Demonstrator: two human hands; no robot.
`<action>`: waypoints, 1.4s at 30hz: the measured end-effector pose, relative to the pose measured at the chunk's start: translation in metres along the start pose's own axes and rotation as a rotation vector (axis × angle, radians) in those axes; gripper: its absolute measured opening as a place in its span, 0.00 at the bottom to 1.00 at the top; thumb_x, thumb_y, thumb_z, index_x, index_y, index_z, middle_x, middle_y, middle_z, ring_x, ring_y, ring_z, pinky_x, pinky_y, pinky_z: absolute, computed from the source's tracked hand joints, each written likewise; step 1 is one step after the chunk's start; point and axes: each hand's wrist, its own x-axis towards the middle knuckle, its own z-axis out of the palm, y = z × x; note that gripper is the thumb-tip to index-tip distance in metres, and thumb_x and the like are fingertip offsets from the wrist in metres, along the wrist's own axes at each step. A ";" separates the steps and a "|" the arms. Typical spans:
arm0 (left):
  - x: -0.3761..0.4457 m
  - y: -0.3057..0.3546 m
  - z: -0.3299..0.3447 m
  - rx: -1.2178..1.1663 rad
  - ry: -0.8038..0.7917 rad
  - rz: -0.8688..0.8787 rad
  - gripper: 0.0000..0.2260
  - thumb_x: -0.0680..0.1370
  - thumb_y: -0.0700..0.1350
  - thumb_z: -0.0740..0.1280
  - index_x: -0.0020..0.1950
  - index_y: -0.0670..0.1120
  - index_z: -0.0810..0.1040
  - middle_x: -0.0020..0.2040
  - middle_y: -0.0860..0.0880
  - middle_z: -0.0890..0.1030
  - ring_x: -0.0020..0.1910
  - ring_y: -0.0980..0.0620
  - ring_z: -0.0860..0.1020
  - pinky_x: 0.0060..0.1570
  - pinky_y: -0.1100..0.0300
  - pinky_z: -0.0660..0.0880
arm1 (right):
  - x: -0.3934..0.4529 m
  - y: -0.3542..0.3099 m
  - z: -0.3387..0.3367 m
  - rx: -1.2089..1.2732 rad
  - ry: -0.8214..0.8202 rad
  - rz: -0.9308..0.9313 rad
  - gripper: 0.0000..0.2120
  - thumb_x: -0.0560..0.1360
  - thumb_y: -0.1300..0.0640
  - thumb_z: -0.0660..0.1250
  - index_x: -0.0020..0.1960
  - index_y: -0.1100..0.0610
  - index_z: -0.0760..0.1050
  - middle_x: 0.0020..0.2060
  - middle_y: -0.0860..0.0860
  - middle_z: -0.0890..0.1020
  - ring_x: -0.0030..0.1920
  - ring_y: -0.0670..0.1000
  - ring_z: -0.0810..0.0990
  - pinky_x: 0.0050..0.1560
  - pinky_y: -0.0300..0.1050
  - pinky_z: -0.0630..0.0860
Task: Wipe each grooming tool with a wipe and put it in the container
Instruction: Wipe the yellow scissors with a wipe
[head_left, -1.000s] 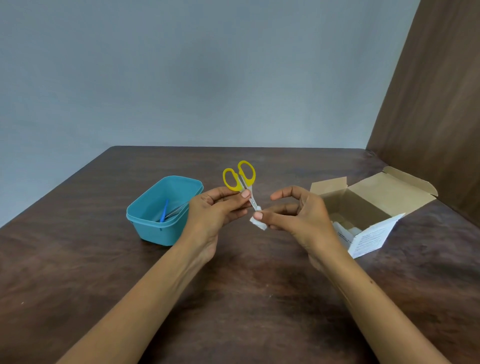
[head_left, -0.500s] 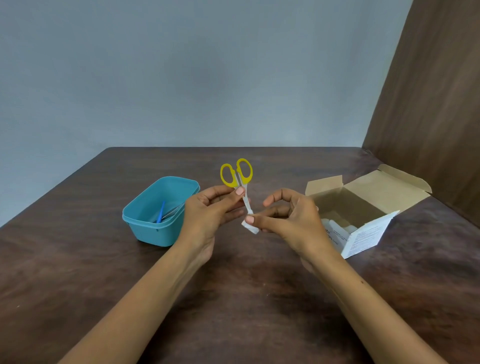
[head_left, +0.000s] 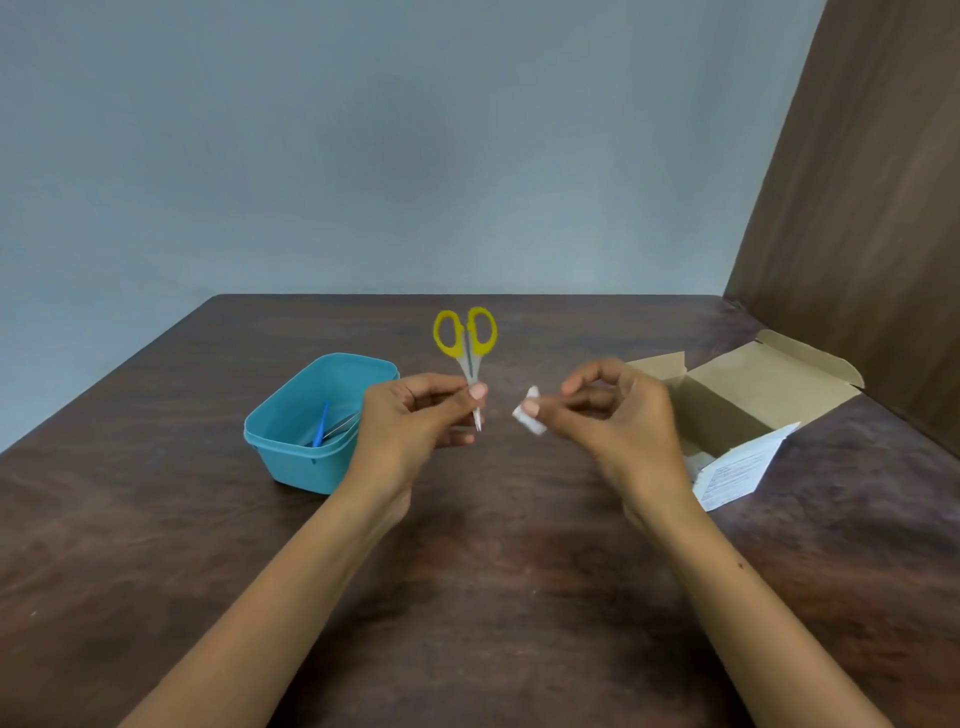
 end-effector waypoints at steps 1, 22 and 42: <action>-0.001 -0.002 0.001 0.045 -0.027 -0.010 0.04 0.71 0.38 0.72 0.44 0.39 0.83 0.33 0.46 0.82 0.32 0.55 0.81 0.31 0.65 0.77 | 0.002 0.000 -0.002 0.000 0.060 -0.059 0.14 0.62 0.62 0.79 0.36 0.54 0.74 0.33 0.54 0.84 0.36 0.50 0.84 0.39 0.42 0.79; -0.005 -0.013 0.007 0.305 -0.202 0.117 0.06 0.70 0.33 0.73 0.40 0.43 0.83 0.29 0.48 0.81 0.29 0.55 0.80 0.32 0.64 0.76 | 0.000 0.020 0.010 -0.614 0.034 -0.674 0.03 0.69 0.63 0.70 0.41 0.58 0.83 0.39 0.52 0.82 0.37 0.52 0.81 0.32 0.47 0.77; -0.001 -0.016 0.004 0.375 -0.218 0.191 0.10 0.70 0.34 0.73 0.37 0.50 0.83 0.28 0.50 0.81 0.29 0.55 0.79 0.32 0.63 0.76 | 0.000 0.025 0.017 -0.600 -0.001 -0.622 0.04 0.69 0.63 0.69 0.41 0.58 0.82 0.39 0.52 0.80 0.35 0.51 0.78 0.34 0.45 0.73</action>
